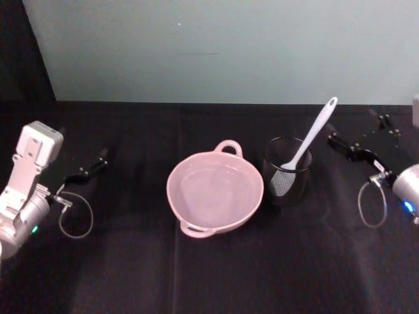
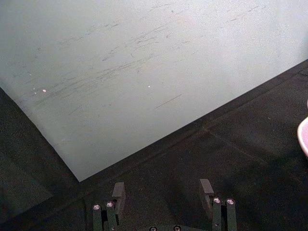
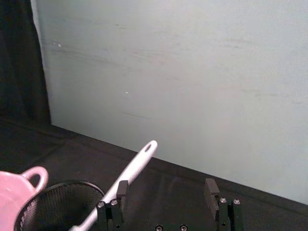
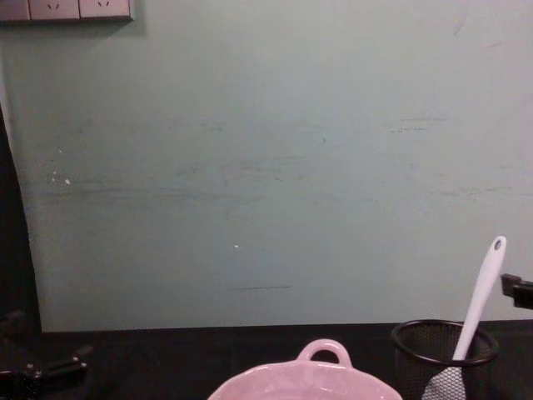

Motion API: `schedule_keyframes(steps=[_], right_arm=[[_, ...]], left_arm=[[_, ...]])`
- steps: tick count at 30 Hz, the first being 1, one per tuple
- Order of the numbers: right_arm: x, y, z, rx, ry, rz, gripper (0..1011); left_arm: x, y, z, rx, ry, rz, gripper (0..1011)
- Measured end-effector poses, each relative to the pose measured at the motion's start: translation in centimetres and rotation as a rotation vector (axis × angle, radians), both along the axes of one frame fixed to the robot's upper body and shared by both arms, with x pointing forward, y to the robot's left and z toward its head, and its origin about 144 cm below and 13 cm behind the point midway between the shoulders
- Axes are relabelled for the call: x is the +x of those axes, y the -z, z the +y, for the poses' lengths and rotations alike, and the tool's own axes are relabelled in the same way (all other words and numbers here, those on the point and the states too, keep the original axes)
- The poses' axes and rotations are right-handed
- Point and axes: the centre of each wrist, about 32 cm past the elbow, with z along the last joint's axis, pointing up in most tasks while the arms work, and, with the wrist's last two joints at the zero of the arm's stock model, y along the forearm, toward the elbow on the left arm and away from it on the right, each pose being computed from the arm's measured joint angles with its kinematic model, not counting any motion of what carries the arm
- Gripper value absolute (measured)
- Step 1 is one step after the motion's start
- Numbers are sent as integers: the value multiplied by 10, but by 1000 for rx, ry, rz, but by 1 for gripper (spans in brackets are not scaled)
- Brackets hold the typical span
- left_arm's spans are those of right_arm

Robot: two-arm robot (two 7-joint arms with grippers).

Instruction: Use the one hand to pick up the spoon and stir the clear water in the bowl.

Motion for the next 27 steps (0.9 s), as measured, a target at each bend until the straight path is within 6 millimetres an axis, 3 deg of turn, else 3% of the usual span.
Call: schedule_keyframes(steps=[11,27], right_arm=[[-27,20,-10,-58,74,-86,1003],[-28,22,-13,-52,88,-101,1003]], left_arm=[[0,0,0,0,0,0,1011],[0,0,0,0,0,0,1011]])
